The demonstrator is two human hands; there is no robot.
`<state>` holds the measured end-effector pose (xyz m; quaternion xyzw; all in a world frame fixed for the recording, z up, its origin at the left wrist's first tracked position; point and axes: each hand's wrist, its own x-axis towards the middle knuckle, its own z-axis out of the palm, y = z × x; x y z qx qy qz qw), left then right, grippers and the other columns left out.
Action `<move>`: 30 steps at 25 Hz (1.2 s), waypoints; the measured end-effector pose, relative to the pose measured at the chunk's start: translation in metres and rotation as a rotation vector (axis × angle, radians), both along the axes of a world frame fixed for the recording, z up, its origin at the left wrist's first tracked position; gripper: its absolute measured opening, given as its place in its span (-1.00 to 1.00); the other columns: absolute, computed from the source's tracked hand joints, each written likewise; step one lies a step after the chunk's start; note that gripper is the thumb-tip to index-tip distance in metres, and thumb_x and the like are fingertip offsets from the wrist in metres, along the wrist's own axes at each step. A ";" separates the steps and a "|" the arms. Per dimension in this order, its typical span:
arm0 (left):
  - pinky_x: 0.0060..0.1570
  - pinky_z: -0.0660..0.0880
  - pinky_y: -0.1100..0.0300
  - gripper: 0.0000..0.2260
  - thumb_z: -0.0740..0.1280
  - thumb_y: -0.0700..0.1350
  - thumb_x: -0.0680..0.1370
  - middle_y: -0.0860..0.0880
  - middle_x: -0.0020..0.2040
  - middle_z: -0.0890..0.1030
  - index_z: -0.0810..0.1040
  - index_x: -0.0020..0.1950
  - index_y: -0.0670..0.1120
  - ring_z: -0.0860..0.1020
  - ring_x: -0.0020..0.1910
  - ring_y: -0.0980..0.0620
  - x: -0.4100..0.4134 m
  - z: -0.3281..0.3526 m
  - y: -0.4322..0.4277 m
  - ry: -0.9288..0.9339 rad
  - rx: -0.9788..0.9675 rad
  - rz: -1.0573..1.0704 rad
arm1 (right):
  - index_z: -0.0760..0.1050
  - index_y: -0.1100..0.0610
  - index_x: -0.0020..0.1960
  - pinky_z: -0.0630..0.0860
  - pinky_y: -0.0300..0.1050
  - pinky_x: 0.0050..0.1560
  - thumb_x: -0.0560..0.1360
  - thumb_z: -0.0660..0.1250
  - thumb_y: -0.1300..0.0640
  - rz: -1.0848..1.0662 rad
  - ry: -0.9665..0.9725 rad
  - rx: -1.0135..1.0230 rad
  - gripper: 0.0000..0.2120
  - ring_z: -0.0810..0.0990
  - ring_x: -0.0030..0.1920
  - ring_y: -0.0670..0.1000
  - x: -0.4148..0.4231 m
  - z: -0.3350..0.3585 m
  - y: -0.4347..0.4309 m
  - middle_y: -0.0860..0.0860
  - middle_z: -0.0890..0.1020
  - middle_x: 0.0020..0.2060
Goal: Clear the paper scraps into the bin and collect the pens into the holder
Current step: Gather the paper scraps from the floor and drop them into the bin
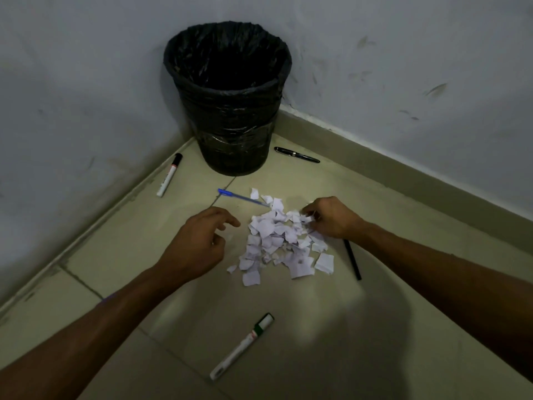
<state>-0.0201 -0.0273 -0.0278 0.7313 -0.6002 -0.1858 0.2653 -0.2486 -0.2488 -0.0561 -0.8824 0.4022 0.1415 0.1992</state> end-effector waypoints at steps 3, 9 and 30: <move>-0.19 0.37 0.44 -0.55 0.27 -0.39 0.36 0.02 0.16 0.55 0.58 0.17 -0.02 0.54 0.02 0.08 0.004 -0.009 0.006 0.011 0.033 0.010 | 0.43 0.13 0.41 0.47 -0.13 0.15 0.46 0.38 0.04 -0.013 -0.160 0.029 -0.46 0.57 0.19 0.10 0.016 0.014 0.006 0.14 0.57 0.26; 0.28 0.42 -0.05 -0.15 0.49 0.15 0.34 -0.14 0.46 0.28 0.18 0.52 -0.01 0.32 0.40 -0.15 -0.022 -0.039 -0.011 -0.083 0.251 -0.075 | 0.17 -0.04 0.52 0.43 -0.04 0.27 0.27 0.44 -0.37 0.148 0.092 0.161 -0.05 0.42 0.30 0.15 0.012 0.011 0.035 0.13 0.40 0.35; -0.13 0.56 0.07 -0.90 0.41 -0.22 0.41 -0.14 -0.21 0.65 0.71 -0.13 -0.14 0.57 -0.22 -0.03 -0.050 -0.059 -0.050 0.048 -0.097 -0.006 | 0.72 0.11 -0.08 0.51 -0.36 -0.18 0.34 0.55 0.23 -0.404 -0.595 0.207 -0.83 0.66 -0.18 -0.07 0.006 -0.011 0.073 -0.02 0.73 -0.19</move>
